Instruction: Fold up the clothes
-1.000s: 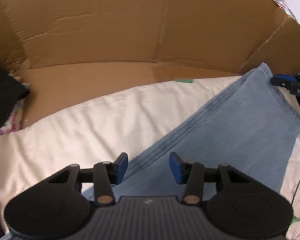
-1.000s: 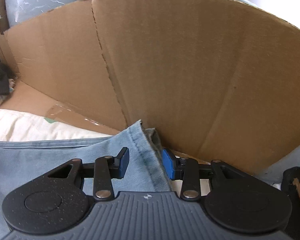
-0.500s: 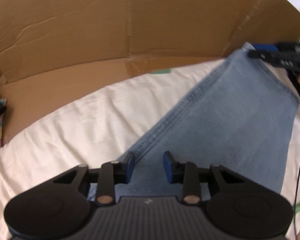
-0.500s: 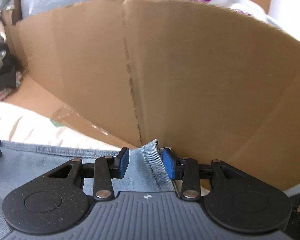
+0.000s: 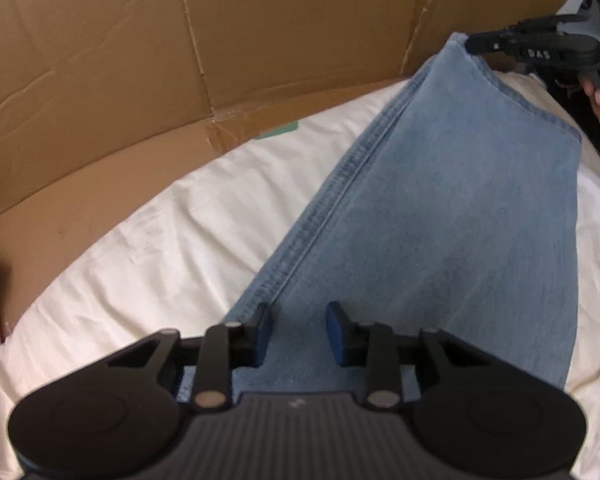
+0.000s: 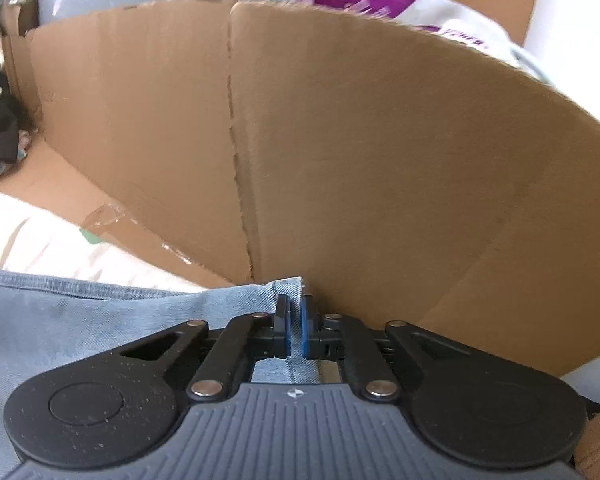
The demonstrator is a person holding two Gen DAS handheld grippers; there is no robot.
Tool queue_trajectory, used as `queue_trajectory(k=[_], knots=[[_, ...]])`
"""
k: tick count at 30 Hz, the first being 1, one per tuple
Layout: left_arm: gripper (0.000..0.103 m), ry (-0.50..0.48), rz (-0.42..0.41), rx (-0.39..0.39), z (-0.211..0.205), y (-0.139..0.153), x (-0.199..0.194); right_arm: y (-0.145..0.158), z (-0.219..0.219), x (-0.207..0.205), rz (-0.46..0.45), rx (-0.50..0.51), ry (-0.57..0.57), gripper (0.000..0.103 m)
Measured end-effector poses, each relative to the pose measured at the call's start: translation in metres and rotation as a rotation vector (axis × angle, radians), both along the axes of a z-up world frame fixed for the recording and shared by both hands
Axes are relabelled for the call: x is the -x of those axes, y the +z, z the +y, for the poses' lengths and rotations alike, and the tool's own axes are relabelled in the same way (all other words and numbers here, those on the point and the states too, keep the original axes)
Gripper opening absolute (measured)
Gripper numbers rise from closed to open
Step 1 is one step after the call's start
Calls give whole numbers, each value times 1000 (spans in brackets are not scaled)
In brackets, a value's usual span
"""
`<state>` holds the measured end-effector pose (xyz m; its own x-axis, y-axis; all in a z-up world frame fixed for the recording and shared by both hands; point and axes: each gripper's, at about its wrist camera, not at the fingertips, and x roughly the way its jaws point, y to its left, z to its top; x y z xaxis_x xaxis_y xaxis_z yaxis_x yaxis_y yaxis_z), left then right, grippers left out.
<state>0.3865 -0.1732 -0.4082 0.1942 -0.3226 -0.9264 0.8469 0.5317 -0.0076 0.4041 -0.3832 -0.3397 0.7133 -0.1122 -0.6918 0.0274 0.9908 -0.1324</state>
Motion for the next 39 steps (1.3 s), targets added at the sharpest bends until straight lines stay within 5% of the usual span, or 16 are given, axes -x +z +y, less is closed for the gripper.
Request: queue_trajectory(k=[6, 12, 25, 35, 39], knots=[[17, -21, -12, -22, -5, -1, 1, 2, 3, 4, -30, 15, -5, 2], [12, -6, -97, 14, 1, 16, 6, 1, 5, 0, -49, 16, -23, 2], [21, 124, -49, 38, 2, 7, -18, -12, -2, -21, -14, -1, -135, 0], [29, 202, -101, 77, 52, 44, -22, -8, 50, -3, -72, 26, 66, 5], [29, 247, -79, 98, 73, 47, -19, -14, 57, -10, -36, 64, 84, 20]])
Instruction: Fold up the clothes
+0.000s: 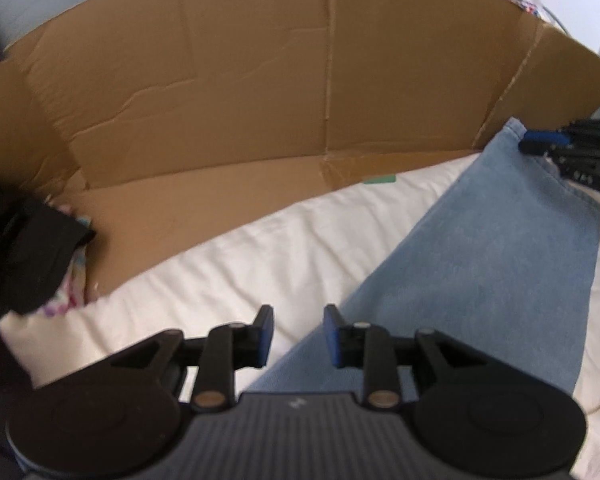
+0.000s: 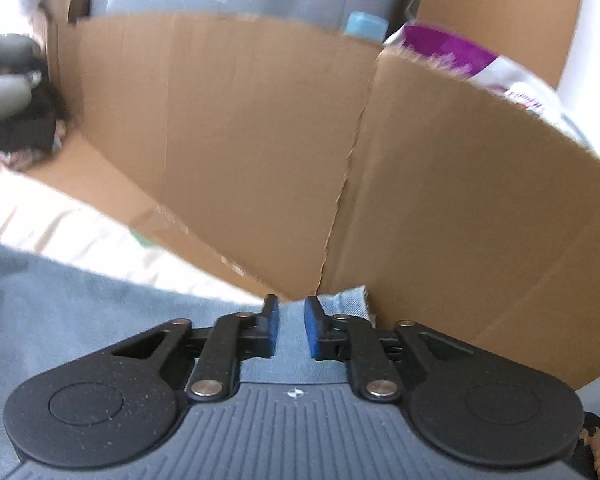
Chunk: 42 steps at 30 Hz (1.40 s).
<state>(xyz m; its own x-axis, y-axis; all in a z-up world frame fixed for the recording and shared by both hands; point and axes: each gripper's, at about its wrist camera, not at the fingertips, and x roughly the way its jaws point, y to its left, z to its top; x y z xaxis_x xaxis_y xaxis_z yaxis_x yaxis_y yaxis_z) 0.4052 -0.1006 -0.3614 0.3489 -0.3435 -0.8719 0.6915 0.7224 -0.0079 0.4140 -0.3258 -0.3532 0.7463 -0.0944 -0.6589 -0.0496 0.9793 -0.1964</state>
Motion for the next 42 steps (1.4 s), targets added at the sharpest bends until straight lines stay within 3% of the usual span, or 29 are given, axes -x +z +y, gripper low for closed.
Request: queue_trajectory(k=[5, 9, 13, 16, 20, 29, 34, 42], knots=[[29, 52, 27, 6, 18, -9, 3, -13, -6, -17, 60, 7, -6, 28], [29, 92, 44, 4, 30, -16, 4, -26, -11, -27, 89, 52, -24, 27], [29, 127, 45, 23, 45, -16, 7, -37, -22, -36, 127, 5, -86, 23], [29, 166, 32, 32, 61, -14, 13, -42, -17, -40, 143, 36, -106, 16], [29, 237, 15, 40, 91, -10, 21, -52, -9, -57, 168, 44, -132, 3], [29, 378, 2, 18, 148, -12, 34, -54, -19, -52, 182, 42, -143, 3], [29, 433, 0, 13, 156, -27, 31, -55, -23, -52, 189, 23, -128, 3], [31, 423, -19, 20, 148, -39, 20, -51, -26, -53, 203, 7, -115, 3]])
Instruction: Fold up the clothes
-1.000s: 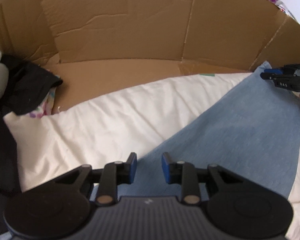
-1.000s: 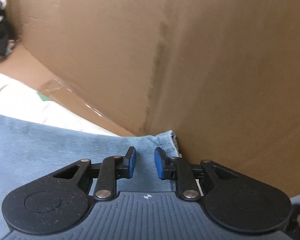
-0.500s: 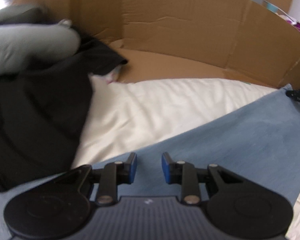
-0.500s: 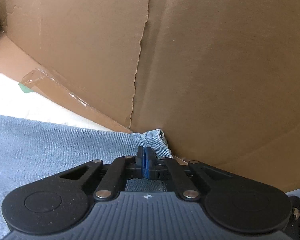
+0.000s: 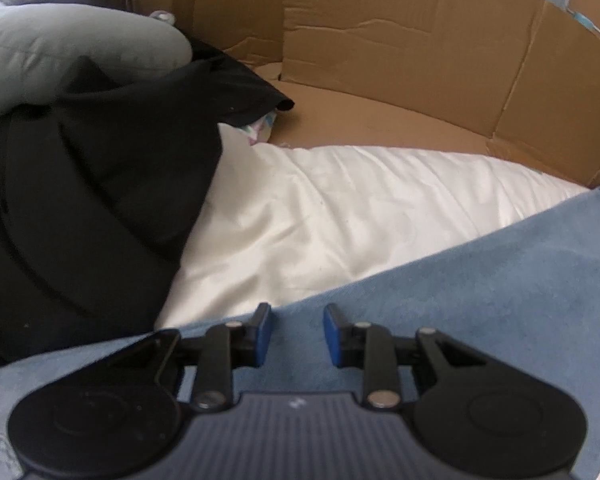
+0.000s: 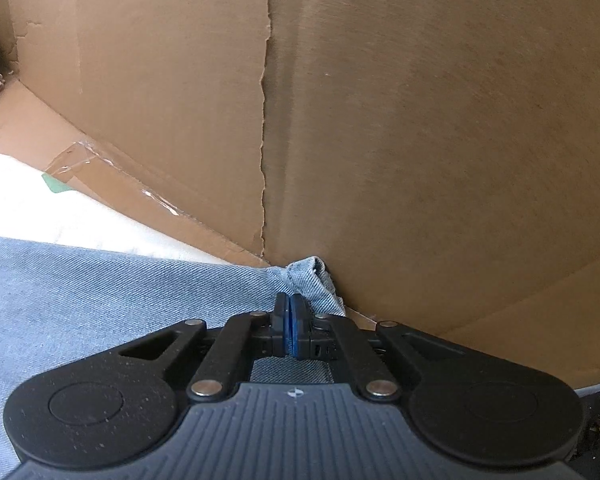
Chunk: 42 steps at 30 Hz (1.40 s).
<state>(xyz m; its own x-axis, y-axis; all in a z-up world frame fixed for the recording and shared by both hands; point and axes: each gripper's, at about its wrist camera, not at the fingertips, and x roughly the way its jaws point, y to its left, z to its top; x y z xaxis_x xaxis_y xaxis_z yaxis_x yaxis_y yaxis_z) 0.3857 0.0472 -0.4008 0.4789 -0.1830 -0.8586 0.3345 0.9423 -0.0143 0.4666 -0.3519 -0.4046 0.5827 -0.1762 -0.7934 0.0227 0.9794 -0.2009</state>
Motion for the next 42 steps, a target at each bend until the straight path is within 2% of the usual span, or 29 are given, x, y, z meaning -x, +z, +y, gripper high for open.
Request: queue_trajectory(k=[3, 6, 7, 9, 11, 16, 18, 22, 23, 26, 31, 35, 42], knots=[[33, 7, -2, 0, -1, -1, -5, -3, 3, -1, -6, 14, 0, 3], [29, 11, 5, 2, 0, 10, -5, -8, 15, -11, -3, 25, -9, 4], [29, 7, 0, 3, 3, 17, -2, -5, 19, -9, -5, 31, -2, 5], [29, 2, -25, -2, 11, 33, 5, 1, 26, -7, -8, 43, 13, 17], [29, 21, -32, -12, 25, 46, 13, 11, 32, 1, -40, 21, 29, 22], [29, 94, -27, -69, 61, 63, 27, 37, 50, 23, -113, -17, 64, 22], [33, 145, -10, -78, 73, 61, 32, 47, 54, 32, -132, -36, 60, 22], [33, 196, 14, -81, 81, 49, 42, 64, 61, 55, -163, -76, 43, 25], [33, 202, 15, -88, 80, 44, 42, 68, 64, 65, -166, -81, 39, 28], [33, 243, 27, -95, 82, 28, 39, 81, 62, 99, -178, -95, 18, 37], [32, 330, -9, -48, 100, 13, 26, 109, 39, 172, -139, -102, -25, 37], [32, 349, -17, -61, 98, 10, 19, 110, 34, 211, -70, -54, -25, 37], [30, 352, 2, -83, 97, 12, 11, 106, 20, 254, -50, -127, -132, 39]])
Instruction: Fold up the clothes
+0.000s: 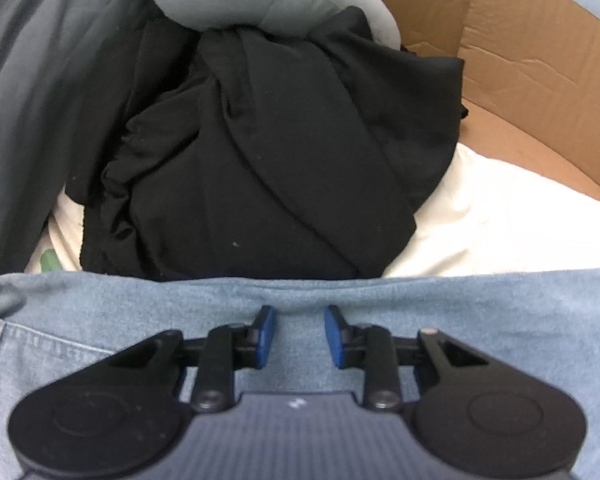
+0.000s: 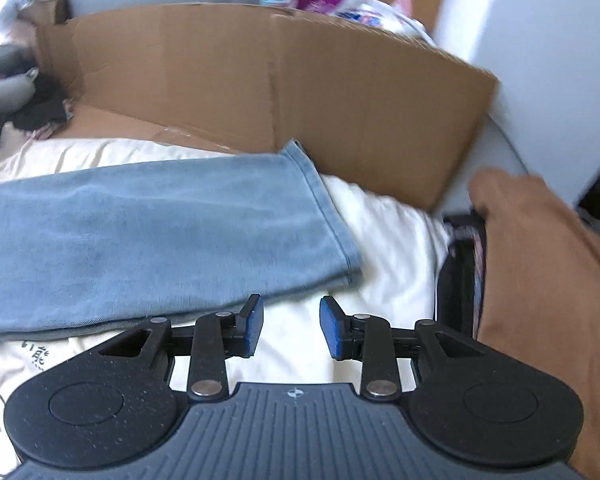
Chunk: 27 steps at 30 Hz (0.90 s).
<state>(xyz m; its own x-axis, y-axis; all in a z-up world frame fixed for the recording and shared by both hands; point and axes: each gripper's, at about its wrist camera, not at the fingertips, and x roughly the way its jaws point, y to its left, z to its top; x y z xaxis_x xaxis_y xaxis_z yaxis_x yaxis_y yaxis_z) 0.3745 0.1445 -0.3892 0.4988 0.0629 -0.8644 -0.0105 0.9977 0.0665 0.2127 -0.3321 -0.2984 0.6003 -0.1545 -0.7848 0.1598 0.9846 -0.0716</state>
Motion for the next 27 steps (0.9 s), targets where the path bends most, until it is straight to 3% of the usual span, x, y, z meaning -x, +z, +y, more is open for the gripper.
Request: queue_trajectory(k=[6, 11, 15, 20, 27], knots=[[30, -29, 12, -67, -13, 1, -11, -29, -4, 12, -13, -95, -88, 39], [30, -60, 1, -107, -18, 7, -16, -53, -24, -1, -61, -203, -180, 39], [30, -39, 15, -89, -15, 18, -13, -65, -44, -11, -101, -318, -262, 39], [30, -36, 34, -80, -12, 33, 4, -69, -50, -19, -121, -402, -270, 39], [34, -44, 38, -35, -12, 55, 41, -74, -51, -29, -122, -440, -283, 39]])
